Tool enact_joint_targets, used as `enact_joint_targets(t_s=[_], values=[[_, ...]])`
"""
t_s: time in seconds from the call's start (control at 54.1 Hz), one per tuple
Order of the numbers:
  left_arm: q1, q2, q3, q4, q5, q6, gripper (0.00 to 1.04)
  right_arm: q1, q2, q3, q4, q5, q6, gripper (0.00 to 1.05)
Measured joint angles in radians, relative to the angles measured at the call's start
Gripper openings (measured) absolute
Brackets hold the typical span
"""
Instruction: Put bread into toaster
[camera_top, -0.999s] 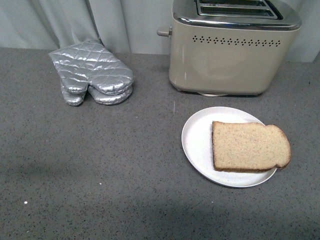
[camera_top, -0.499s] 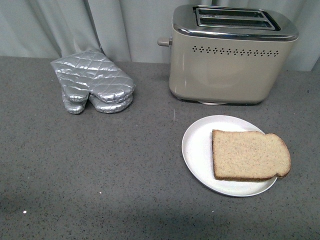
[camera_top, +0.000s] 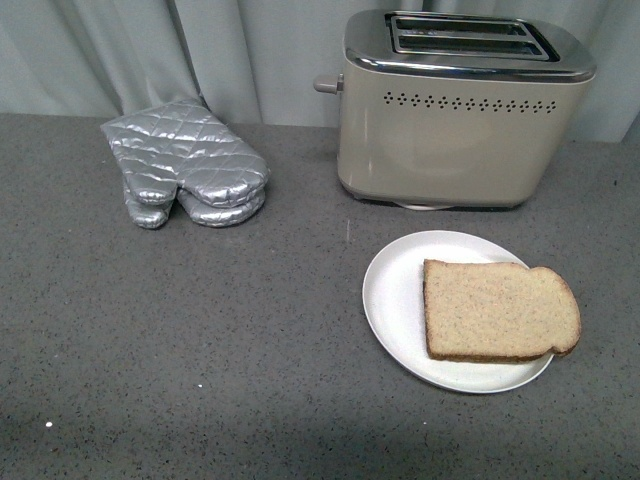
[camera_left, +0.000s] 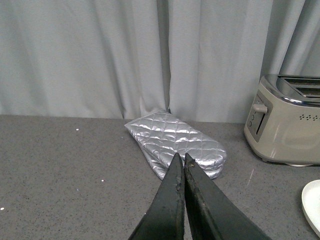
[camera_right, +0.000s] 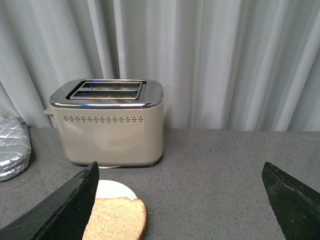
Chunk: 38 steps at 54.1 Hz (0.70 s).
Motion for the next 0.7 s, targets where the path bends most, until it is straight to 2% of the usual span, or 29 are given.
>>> enact_joint_targets(t_s=[0.37,0.703], values=[[0.000,-0.182,0.000,-0.177,0.000,0.000,0.04,0.000,0.000,0.000,0.000,0.000,0.000,0.95],[0.000,-0.270,0.000,-0.265,0.000,0.000,0.04,0.000,0.000,0.000,0.000,0.000,0.000,0.95]])
